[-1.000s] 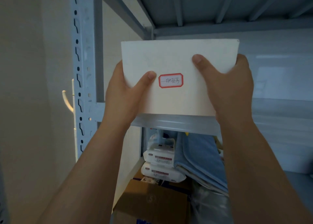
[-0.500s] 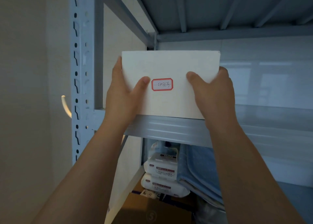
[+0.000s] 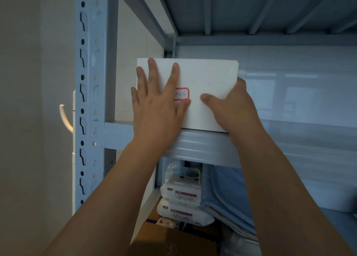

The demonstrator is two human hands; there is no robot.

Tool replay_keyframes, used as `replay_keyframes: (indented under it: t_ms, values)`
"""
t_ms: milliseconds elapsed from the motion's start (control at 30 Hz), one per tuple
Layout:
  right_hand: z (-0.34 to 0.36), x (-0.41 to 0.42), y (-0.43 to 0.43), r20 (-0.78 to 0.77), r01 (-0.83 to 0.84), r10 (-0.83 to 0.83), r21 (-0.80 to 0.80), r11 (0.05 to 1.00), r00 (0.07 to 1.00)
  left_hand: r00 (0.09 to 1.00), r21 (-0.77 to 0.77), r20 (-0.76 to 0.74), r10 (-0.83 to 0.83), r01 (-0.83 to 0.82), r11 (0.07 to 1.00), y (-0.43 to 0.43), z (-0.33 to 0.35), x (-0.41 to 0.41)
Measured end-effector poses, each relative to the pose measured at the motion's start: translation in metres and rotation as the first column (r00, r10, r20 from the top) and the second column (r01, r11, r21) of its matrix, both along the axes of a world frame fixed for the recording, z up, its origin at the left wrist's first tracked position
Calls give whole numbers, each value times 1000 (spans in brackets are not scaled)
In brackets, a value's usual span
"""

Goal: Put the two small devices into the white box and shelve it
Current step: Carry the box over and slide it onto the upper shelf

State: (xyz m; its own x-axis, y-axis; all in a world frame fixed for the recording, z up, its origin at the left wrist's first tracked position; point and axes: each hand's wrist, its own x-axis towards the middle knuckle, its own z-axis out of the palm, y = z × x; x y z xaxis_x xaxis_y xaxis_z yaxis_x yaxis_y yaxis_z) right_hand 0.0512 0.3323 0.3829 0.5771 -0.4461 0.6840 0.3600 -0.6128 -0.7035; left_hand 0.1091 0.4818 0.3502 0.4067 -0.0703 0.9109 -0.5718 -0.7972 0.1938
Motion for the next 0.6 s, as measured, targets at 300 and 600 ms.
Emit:
replay_keyframes:
  t_ms: [300,600]
  values:
    - [0,13,1,-35,15,-16,-30,999,999,998,6,-28,-55,56,998,3,-1,5]
    - [-1,15,-1,-36,31,-32,-43,999,999,998,6,-16,-59,59,998,1,-1,4]
